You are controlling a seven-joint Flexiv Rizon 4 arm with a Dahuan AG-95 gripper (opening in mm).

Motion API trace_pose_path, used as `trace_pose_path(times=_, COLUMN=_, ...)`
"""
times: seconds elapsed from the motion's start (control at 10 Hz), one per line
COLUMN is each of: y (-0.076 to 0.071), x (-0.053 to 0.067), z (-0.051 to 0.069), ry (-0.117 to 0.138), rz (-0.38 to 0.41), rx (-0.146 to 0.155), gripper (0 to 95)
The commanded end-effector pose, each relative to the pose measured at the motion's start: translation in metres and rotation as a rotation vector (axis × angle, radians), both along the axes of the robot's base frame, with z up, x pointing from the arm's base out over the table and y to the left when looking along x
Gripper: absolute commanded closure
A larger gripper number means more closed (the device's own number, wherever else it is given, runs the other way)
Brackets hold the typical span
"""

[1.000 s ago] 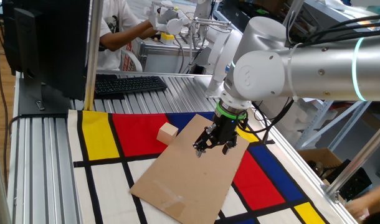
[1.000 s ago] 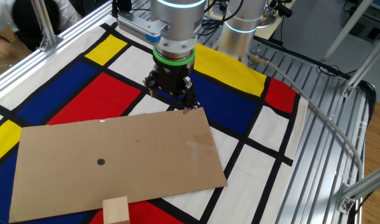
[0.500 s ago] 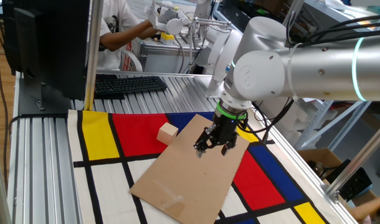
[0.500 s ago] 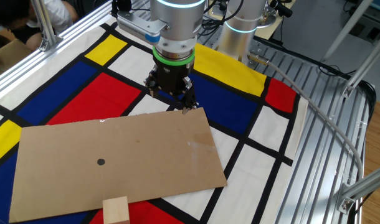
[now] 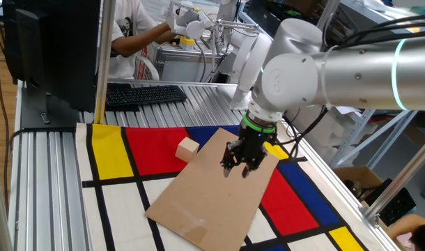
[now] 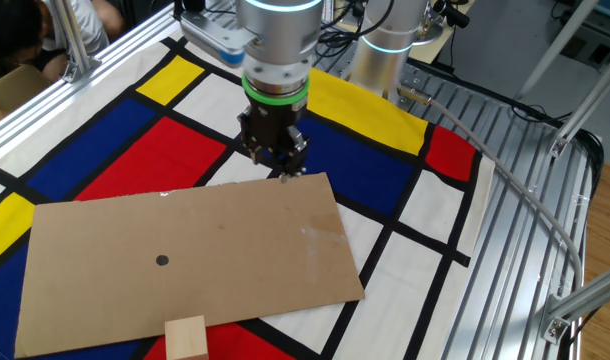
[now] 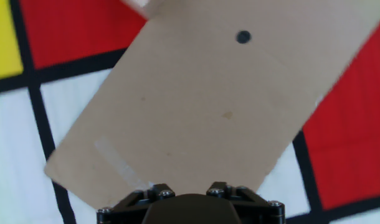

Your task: Grab the block and place it at the designated location

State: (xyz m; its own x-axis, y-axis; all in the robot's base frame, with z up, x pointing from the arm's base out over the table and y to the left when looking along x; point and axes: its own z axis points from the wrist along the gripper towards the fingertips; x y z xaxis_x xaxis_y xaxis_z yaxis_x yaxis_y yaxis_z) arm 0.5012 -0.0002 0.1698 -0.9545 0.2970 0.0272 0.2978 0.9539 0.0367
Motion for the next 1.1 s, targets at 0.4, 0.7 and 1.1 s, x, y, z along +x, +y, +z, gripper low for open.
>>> trace_pose_path(times=0.4, y=-0.0005, x=0.0008, z=-0.0003, ry=0.015, rz=-0.331, rx=-0.002, gripper=95.0)
trace_pose_path(times=0.7, y=-0.0005, x=0.0008, z=-0.0003, ry=0.015, rz=-0.331, rx=-0.002, gripper=95.0)
trace_pose_path(times=1.1, y=-0.0005, x=0.0008, z=-0.0003, ry=0.015, rz=-0.331, rx=-0.002, gripper=95.0)
